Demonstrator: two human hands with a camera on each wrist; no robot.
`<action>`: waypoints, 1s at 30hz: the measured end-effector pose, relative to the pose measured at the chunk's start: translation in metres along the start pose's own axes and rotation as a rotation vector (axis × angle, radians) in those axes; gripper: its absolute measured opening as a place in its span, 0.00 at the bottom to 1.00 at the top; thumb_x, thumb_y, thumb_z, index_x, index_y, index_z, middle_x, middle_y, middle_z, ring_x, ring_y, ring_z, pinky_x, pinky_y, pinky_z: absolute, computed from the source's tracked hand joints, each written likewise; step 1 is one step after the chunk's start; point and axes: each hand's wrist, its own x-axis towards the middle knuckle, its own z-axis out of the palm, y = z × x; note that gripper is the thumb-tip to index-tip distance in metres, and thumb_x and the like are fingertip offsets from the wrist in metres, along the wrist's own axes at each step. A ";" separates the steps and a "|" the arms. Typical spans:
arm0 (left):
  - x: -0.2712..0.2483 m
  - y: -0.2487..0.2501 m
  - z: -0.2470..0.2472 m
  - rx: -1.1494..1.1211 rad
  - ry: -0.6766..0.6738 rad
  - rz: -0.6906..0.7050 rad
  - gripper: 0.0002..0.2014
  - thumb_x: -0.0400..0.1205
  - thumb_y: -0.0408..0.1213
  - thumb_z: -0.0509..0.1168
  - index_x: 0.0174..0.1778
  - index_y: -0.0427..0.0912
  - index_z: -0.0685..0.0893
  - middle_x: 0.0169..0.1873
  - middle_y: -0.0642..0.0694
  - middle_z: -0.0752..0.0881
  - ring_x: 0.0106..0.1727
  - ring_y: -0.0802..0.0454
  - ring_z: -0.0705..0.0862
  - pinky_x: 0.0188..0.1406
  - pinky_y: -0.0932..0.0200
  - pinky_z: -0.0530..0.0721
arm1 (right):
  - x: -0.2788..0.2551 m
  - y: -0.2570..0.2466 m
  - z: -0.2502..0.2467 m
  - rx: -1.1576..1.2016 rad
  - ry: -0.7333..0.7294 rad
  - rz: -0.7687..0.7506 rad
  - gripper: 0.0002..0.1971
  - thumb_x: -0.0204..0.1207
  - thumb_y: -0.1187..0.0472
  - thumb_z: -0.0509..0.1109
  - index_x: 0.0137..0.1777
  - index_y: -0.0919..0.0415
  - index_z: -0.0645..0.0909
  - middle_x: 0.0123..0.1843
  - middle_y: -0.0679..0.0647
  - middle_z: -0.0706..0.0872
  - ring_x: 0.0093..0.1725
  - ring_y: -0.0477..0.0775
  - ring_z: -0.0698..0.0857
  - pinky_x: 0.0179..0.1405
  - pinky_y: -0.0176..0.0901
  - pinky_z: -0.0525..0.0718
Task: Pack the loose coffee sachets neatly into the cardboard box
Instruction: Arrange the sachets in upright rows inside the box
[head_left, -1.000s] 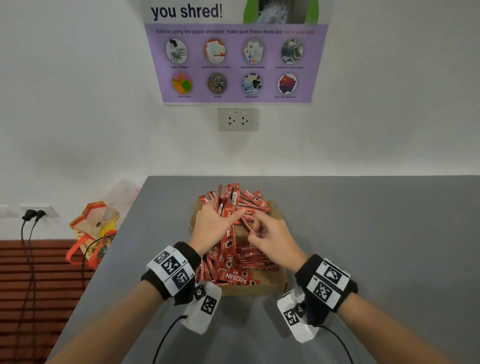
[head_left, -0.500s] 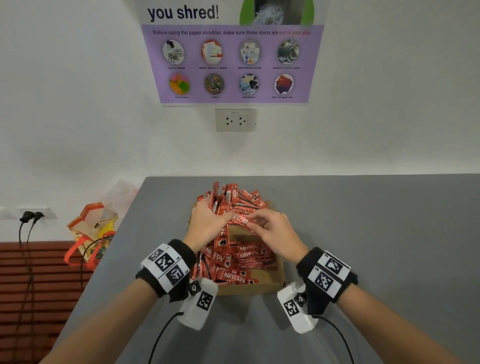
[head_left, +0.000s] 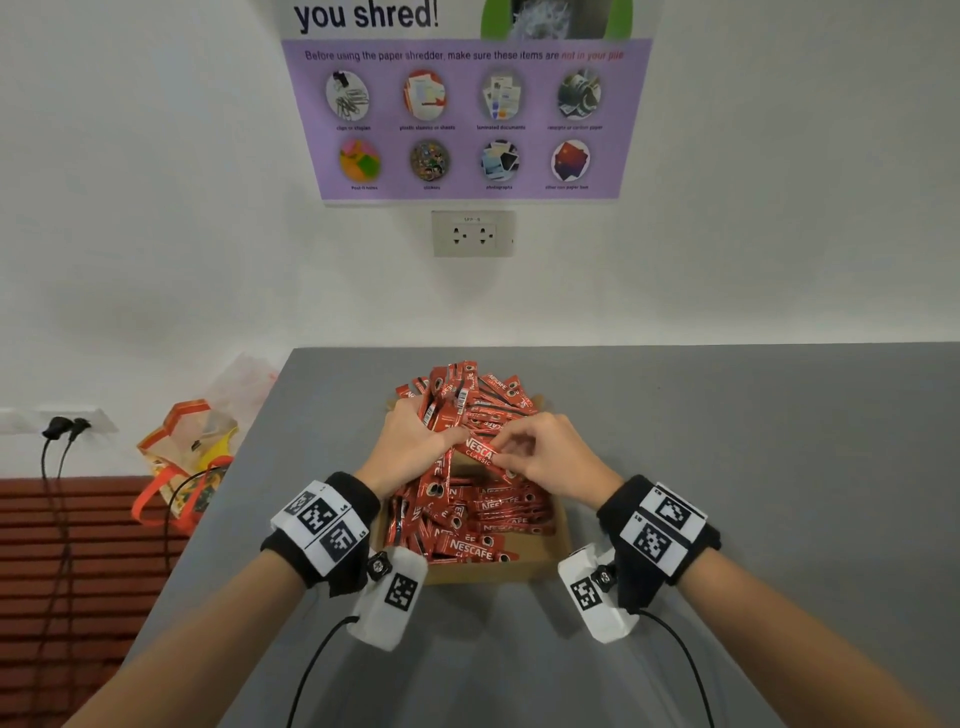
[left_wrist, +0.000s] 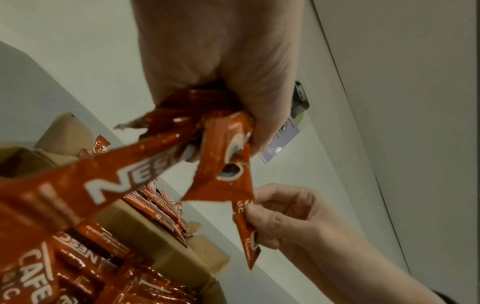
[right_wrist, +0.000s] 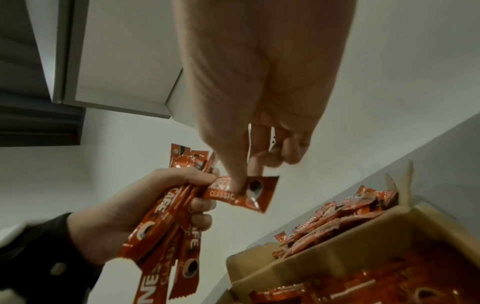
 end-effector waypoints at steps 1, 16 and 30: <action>-0.001 -0.001 0.000 0.038 -0.008 0.028 0.06 0.74 0.33 0.73 0.42 0.43 0.82 0.36 0.49 0.89 0.35 0.53 0.88 0.37 0.63 0.83 | 0.001 0.002 -0.001 -0.007 -0.012 0.015 0.06 0.72 0.62 0.76 0.47 0.61 0.88 0.40 0.48 0.87 0.36 0.37 0.82 0.36 0.22 0.77; -0.014 -0.018 0.021 0.528 -0.343 0.265 0.12 0.74 0.34 0.72 0.53 0.44 0.83 0.45 0.54 0.86 0.42 0.60 0.85 0.39 0.72 0.80 | -0.029 0.021 0.020 -0.496 -0.244 0.045 0.04 0.72 0.62 0.70 0.40 0.56 0.87 0.44 0.47 0.89 0.45 0.49 0.85 0.51 0.42 0.81; 0.002 -0.051 0.050 0.819 -0.368 0.107 0.24 0.69 0.44 0.77 0.58 0.42 0.79 0.51 0.45 0.87 0.50 0.44 0.87 0.51 0.47 0.87 | -0.028 0.041 0.030 -0.544 -0.178 0.044 0.03 0.73 0.61 0.66 0.42 0.60 0.81 0.44 0.52 0.85 0.46 0.54 0.83 0.48 0.48 0.81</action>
